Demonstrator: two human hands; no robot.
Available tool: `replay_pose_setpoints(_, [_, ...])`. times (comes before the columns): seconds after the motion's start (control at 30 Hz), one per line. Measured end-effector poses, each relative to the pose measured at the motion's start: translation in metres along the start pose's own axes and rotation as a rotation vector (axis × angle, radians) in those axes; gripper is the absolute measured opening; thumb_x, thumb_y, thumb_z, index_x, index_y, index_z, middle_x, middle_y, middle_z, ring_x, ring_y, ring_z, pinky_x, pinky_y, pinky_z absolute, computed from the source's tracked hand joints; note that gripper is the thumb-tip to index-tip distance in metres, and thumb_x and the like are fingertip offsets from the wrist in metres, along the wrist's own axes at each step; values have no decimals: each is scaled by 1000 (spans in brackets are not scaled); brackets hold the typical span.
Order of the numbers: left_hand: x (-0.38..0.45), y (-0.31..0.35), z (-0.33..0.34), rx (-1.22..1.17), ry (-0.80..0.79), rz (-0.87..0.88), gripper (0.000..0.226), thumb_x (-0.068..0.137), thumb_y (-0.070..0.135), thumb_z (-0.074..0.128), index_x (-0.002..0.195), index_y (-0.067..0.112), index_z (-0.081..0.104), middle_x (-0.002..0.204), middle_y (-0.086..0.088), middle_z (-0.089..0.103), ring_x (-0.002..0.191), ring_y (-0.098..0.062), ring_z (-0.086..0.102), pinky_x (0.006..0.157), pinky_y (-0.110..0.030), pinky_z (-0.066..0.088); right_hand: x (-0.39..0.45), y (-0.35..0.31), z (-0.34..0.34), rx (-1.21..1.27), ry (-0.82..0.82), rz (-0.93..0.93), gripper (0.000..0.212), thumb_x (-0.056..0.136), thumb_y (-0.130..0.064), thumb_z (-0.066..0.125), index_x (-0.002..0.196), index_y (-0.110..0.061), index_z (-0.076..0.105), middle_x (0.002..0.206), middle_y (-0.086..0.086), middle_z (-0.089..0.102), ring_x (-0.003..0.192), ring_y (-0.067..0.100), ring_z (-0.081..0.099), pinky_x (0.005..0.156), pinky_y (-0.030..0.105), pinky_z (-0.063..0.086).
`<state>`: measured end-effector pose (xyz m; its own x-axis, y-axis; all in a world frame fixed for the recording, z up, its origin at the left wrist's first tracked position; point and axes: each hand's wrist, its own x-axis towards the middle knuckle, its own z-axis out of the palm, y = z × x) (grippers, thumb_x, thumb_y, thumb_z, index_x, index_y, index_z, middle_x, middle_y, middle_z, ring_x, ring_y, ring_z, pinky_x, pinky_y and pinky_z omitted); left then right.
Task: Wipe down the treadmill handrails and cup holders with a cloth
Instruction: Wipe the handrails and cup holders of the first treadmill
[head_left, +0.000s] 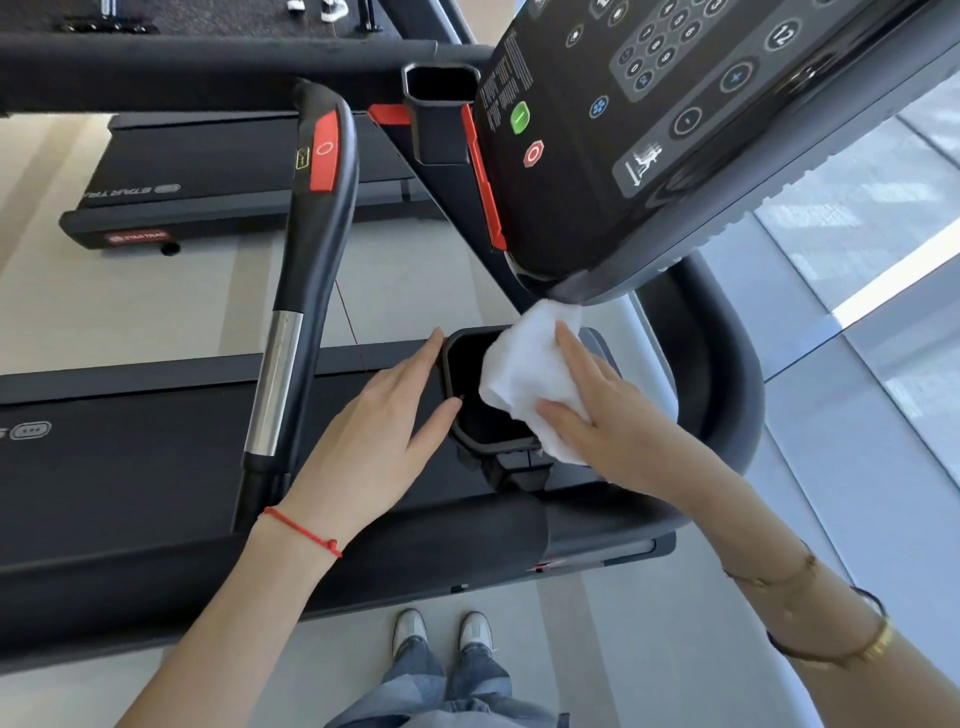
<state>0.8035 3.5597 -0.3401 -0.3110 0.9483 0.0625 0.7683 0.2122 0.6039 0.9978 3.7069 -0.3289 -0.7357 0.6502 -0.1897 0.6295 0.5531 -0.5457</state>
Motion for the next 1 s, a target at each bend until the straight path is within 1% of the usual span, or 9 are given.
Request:
replay_pose_setpoints(0.13, [-4,-1,-2,30,-1,18,63,100,51,34,156,35,12,153,10,37,138,-4,31,104,-23,33,23,-5,-7,8,14,4,73,99,-36,48,155,-26,1,152,9,28,123,28,45,89,27,30])
replay_pose_setpoints(0.23, [-8,0,-3,38,-9,36,63,99,51,34,156,33,12,148,11,41,135,-4,33,104,-27,37,13,4,-9,18,2,-94,70,100,-34,48,155,-31,5,154,-1,22,124,22,45,92,22,31])
replay_pose_setpoints(0.33, [-11,0,-5,51,-16,53,67,97,53,35,156,32,13,150,14,38,135,-1,32,104,-20,32,7,4,-9,-3,14,-171,65,100,-33,48,155,-32,13,154,-10,19,125,19,44,93,21,32])
replay_pose_setpoints(0.43, [-15,1,-6,67,-13,73,69,95,55,38,156,30,17,153,17,32,135,2,31,104,-14,27,25,-11,-12,-116,44,-270,64,99,-27,53,154,-27,20,157,-3,21,136,21,31,104,28,32])
replay_pose_setpoints(0.5, [-18,3,-7,72,-12,83,66,95,54,41,153,28,26,152,17,34,135,2,30,104,-15,26,45,-24,-16,-228,7,-386,61,99,-23,54,153,-20,27,152,4,35,139,25,31,113,37,28])
replay_pose_setpoints(0.6, [-21,4,-11,150,37,96,57,96,48,46,146,20,43,148,8,45,135,-10,39,111,-29,33,68,-33,-21,-288,-85,-425,52,99,-22,51,149,-19,35,141,2,49,127,25,46,107,41,32])
replay_pose_setpoints(0.7, [-24,-10,-23,291,213,59,47,98,37,52,139,14,53,142,-2,51,134,-23,42,113,-44,32,68,-31,-21,-317,-102,-435,53,101,-28,48,151,-25,30,141,-1,47,124,24,45,107,42,31])
replay_pose_setpoints(0.87, [-24,-31,-39,404,273,-143,62,90,23,63,147,12,40,151,-9,35,139,-35,31,113,-54,31,57,-28,-17,-373,-69,-447,58,101,-40,43,154,-32,19,151,-4,35,135,23,32,114,35,17])
replay_pose_setpoints(1.0, [-19,-35,-37,197,293,-171,75,93,9,57,156,15,17,159,-5,15,139,-28,31,113,-40,33,72,-51,-12,-419,-125,-415,50,99,-38,38,148,-39,29,141,-6,42,123,22,40,106,37,21])
